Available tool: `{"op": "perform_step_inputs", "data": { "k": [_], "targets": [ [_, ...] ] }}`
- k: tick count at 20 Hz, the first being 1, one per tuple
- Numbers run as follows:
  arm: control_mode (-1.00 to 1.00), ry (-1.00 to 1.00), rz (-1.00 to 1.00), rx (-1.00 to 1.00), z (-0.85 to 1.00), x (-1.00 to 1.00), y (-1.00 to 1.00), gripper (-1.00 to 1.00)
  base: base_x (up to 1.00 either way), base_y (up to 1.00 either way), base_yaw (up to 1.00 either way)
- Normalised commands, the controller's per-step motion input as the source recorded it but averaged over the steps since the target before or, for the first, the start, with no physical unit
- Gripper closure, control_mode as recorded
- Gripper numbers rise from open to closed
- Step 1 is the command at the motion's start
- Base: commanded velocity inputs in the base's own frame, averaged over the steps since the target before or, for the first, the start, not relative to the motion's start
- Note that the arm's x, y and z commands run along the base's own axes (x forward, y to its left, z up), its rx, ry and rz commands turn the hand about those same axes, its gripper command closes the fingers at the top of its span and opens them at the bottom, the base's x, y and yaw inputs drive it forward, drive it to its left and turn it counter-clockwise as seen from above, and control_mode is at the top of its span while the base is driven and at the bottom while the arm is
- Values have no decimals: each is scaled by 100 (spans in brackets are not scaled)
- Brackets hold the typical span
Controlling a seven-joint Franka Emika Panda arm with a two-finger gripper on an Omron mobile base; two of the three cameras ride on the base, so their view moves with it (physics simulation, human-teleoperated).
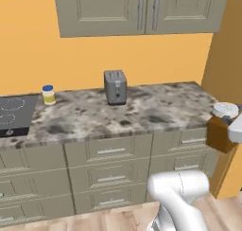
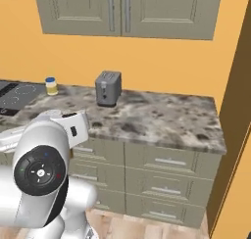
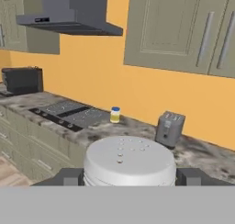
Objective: Collect the turmeric, mayonnaise, and shaker from the cabinet and place them next to the stove.
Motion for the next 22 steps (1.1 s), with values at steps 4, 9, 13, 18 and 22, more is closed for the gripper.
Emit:
{"op": "perform_step_inputs", "data": {
  "k": [4,9,13,18,22],
  "targets": [
    [100,0,0,0,0,0,0,100,52,100,0],
    [100,0,0,0,0,0,0,100,55,100,0],
    [100,0,0,0,0,0,0,100,47,100,0],
    [100,0,0,0,0,0,0,100,31,100,0],
    [100,0,0,0,0,0,0,100,32,100,0]
  ]
}}
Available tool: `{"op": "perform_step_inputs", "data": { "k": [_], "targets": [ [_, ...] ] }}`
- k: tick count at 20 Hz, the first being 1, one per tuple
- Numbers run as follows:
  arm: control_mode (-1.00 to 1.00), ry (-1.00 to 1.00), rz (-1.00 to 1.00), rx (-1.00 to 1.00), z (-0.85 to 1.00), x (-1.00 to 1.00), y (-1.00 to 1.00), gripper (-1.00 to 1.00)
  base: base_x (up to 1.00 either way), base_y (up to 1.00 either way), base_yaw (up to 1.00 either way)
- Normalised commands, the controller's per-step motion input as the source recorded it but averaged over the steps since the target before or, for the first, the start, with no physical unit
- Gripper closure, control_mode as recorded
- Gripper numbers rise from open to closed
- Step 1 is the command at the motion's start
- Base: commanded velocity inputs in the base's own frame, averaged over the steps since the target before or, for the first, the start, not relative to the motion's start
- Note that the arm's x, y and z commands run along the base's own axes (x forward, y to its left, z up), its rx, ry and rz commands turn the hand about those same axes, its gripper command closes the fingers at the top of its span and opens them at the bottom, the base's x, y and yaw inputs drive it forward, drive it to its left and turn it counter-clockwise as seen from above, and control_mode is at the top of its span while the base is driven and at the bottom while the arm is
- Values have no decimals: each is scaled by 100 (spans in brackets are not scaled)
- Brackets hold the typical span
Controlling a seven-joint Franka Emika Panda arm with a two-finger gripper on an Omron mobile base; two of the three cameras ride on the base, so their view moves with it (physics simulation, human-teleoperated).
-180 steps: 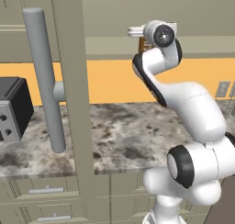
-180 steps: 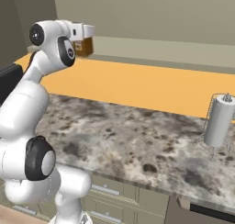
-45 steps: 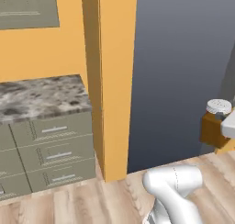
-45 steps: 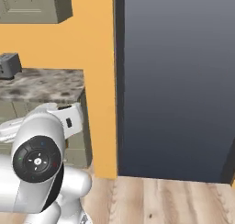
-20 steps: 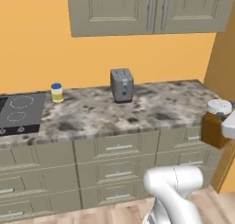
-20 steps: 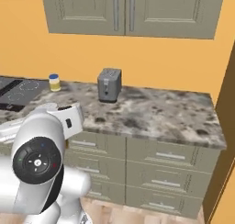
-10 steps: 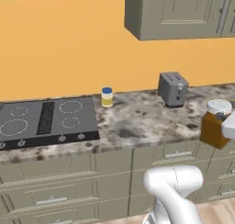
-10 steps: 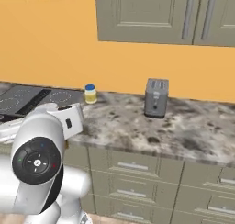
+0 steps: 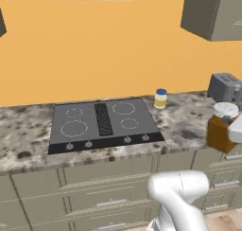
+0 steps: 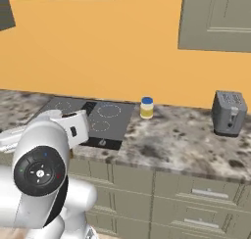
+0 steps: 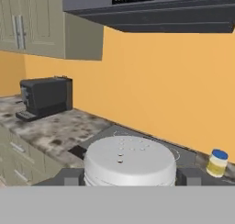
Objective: Collect the turmeric, mayonnaise, and shaker from the cabinet and place them next to the stove.
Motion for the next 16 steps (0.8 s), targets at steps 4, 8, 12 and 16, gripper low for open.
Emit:
{"op": "perform_step_inputs", "data": {
  "k": [4,8,12,16],
  "targets": [
    [100,0,0,0,0,0,0,100,42,100,0],
    [100,0,0,0,0,0,0,100,53,100,0],
    [100,0,0,0,0,0,0,100,67,100,0],
    [100,0,0,0,0,0,0,100,69,100,0]
  ]
}}
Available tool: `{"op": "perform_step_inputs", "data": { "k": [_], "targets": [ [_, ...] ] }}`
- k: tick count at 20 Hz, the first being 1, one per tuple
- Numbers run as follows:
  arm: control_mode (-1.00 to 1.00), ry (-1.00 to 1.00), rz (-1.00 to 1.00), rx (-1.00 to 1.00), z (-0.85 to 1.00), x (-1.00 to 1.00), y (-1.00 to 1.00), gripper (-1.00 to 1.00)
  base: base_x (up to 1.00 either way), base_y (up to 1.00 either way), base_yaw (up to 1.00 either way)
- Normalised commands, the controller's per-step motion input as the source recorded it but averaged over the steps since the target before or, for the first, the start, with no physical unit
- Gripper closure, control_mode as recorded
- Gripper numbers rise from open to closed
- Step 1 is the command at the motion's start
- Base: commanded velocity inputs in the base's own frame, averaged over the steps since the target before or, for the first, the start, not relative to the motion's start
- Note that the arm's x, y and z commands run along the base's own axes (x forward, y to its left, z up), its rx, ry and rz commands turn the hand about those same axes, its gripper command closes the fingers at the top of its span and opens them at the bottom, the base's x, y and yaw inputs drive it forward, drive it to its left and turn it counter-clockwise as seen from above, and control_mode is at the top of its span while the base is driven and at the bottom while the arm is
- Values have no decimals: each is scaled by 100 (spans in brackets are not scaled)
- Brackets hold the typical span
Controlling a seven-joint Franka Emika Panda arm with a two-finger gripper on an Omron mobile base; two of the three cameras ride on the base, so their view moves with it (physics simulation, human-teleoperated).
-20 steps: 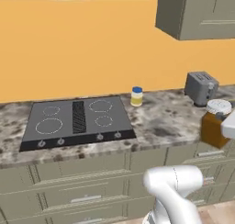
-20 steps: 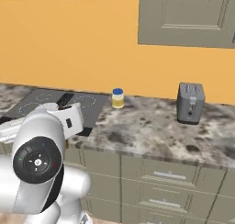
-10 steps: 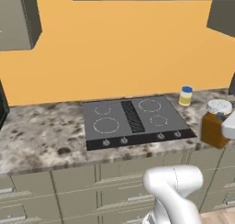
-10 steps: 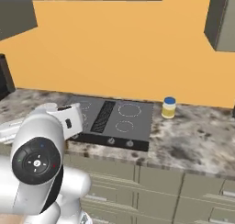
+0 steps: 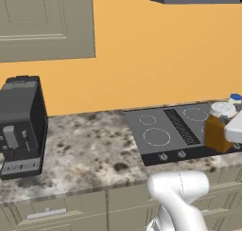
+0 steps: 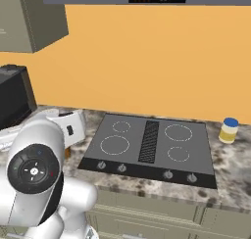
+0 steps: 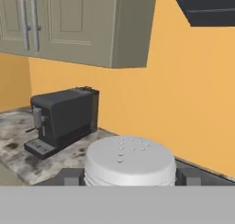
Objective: Collect the turmeric, mayonnaise, and shaker from the cabinet and place them next to the stove.
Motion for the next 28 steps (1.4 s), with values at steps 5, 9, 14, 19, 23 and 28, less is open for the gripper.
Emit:
{"op": "perform_step_inputs", "data": {
  "k": [5,9,14,19,23,28],
  "targets": [
    [-100,4,4,0,-29,80,24,100,19,17,0],
    [-100,2,28,0,-61,100,14,100,0,0,0],
    [-100,-4,36,0,-49,100,30,100,0,0,0],
    [-100,0,29,0,-36,100,45,100,0,0,0],
    [-100,1,25,0,-36,98,40,100,0,0,0],
    [-100,1,24,0,-40,92,28,100,0,0,0]
  ]
}}
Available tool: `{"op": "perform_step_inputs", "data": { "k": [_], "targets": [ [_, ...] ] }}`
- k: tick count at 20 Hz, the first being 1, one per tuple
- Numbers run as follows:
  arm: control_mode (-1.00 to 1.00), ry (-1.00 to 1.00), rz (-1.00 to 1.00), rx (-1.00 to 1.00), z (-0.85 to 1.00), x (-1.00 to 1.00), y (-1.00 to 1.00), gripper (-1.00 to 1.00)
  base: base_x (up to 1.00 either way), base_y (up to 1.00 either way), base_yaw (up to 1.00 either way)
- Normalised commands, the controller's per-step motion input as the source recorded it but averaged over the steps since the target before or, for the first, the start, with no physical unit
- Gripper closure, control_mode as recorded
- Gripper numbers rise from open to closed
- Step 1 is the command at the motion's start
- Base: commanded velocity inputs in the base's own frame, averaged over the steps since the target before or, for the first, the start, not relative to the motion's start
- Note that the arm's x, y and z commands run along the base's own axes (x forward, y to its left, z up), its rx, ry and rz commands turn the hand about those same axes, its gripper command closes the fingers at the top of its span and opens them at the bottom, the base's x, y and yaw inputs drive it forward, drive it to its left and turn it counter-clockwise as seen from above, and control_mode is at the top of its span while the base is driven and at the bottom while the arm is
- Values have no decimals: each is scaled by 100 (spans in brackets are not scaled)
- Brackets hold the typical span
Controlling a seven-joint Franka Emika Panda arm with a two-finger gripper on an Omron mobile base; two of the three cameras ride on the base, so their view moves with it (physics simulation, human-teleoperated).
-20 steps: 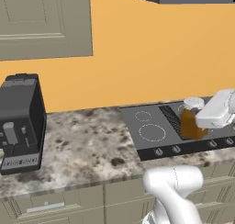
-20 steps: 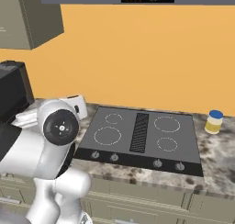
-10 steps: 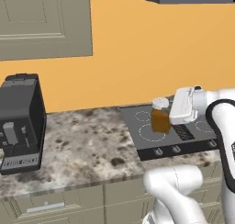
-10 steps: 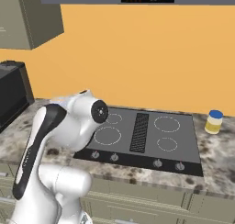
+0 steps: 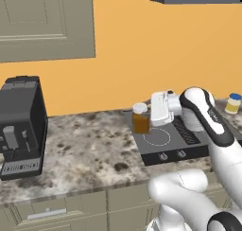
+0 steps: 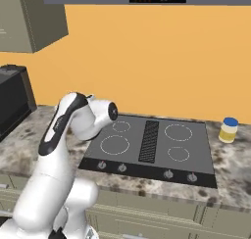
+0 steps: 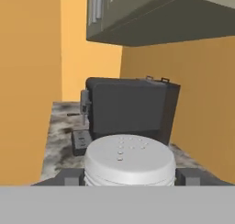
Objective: Collect the turmeric, mayonnaise, and shaker from the cabinet and place them next to the stove.
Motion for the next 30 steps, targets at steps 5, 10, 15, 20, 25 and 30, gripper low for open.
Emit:
{"op": "perform_step_inputs", "data": {
  "k": [5,10,15,20,25,30],
  "targets": [
    [-100,2,24,0,-45,84,23,100,0,0,0],
    [-100,7,22,0,-49,75,16,100,0,0,0],
    [-100,6,16,0,-42,55,0,100,0,0,0],
    [-100,1,13,0,-49,56,0,100,0,0,0],
    [-100,0,11,0,-52,55,5,100,0,0,0],
    [-100,0,11,0,-49,50,10,100,0,0,0]
  ]
}}
